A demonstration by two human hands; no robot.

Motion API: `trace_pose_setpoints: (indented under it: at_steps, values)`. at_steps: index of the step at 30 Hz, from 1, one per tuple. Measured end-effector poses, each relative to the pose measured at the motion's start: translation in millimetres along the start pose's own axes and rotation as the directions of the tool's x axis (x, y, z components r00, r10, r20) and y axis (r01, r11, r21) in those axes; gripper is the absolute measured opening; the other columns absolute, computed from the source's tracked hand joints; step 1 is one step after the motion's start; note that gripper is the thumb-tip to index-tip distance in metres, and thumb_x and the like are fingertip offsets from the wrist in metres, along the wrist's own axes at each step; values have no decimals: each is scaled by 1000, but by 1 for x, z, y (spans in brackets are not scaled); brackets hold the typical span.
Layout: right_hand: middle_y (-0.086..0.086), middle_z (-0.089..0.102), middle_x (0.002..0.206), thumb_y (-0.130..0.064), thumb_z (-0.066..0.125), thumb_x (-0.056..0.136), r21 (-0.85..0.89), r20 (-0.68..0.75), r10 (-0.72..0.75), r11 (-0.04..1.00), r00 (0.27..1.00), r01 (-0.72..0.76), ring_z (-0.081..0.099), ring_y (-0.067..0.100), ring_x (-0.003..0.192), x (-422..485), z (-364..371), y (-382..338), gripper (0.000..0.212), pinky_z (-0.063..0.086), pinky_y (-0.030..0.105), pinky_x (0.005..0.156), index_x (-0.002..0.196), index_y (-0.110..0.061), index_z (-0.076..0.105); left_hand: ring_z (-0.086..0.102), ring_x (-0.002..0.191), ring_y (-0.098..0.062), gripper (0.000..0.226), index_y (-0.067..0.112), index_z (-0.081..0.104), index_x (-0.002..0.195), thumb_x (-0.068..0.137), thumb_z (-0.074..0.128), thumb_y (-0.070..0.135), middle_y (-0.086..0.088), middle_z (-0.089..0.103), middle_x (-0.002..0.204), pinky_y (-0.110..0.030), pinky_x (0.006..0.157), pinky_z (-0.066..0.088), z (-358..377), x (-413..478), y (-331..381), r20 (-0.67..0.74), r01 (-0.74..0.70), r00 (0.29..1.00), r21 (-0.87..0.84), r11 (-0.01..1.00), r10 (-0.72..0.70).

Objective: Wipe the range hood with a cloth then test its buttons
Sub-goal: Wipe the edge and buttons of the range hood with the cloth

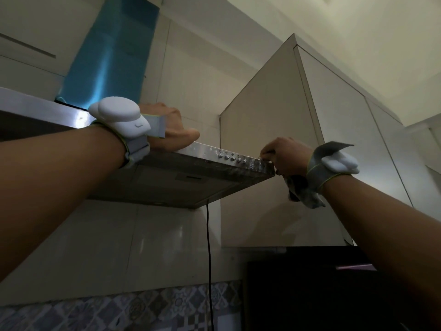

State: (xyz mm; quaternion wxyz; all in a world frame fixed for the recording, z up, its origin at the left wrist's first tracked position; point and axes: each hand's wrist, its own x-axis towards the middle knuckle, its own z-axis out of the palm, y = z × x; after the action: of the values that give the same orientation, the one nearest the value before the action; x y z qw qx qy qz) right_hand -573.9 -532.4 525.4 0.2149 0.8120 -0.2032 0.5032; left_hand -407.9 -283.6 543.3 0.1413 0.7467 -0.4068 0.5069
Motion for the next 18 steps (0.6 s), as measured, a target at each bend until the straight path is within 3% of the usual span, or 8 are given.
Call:
trace_pose_setpoints:
  at_steps: [2,5,7,11,13,15,18]
  values:
    - [0,71,108,-23,55,95,70,-29,-5,998,1000,7,63,22,99,2,-7,0,22,50,34,90,106,-22,75,45,76,-27,63,9,49,70,71,31,69,-11,44,74,-31,75,36,-2,-2,1,-2,10,1000,-7,1000,-10]
    - [1,71,109,-24,56,95,38,-83,33,999,996,-30,62,22,99,4,-8,2,22,49,33,85,106,-24,74,45,75,-27,59,10,48,68,92,36,63,-12,46,77,-30,74,36,-4,-6,4,-51,6,999,-8,1000,-7]
    - [0,71,111,-25,57,94,20,-68,54,998,996,-53,62,22,101,4,-4,2,22,48,32,86,107,-24,74,42,75,-25,51,12,46,69,96,39,55,-13,46,82,-28,73,33,-4,-8,5,-86,-3,996,21,1000,5]
    - [-1,69,116,-26,56,95,0,-31,70,998,997,-70,62,22,106,3,4,0,24,47,30,87,111,-24,73,40,74,-23,55,17,35,61,93,39,61,-12,44,82,-28,71,31,-4,-12,9,-59,-19,998,29,999,20]
    - [0,70,112,-23,53,96,-21,-24,70,997,997,-71,63,23,101,4,5,-2,24,48,31,83,109,-25,74,42,78,-25,58,15,40,64,75,32,71,-13,45,85,-30,74,32,-6,-15,10,-21,-10,1000,2,1000,10]
    - [1,70,112,-21,52,96,-41,-16,66,997,998,-67,63,23,101,4,6,-6,25,49,32,81,109,-25,74,43,79,-26,52,14,41,64,62,24,63,-14,46,86,-32,76,34,-8,-16,11,-18,-6,1000,-17,1000,5]
    - [2,69,114,-20,51,96,-48,-18,60,997,998,-61,62,25,104,5,6,-7,26,47,32,82,108,-24,74,42,78,-25,56,18,34,60,75,35,72,-13,45,84,-30,75,32,-8,-13,9,-10,-21,1000,-6,1000,21]
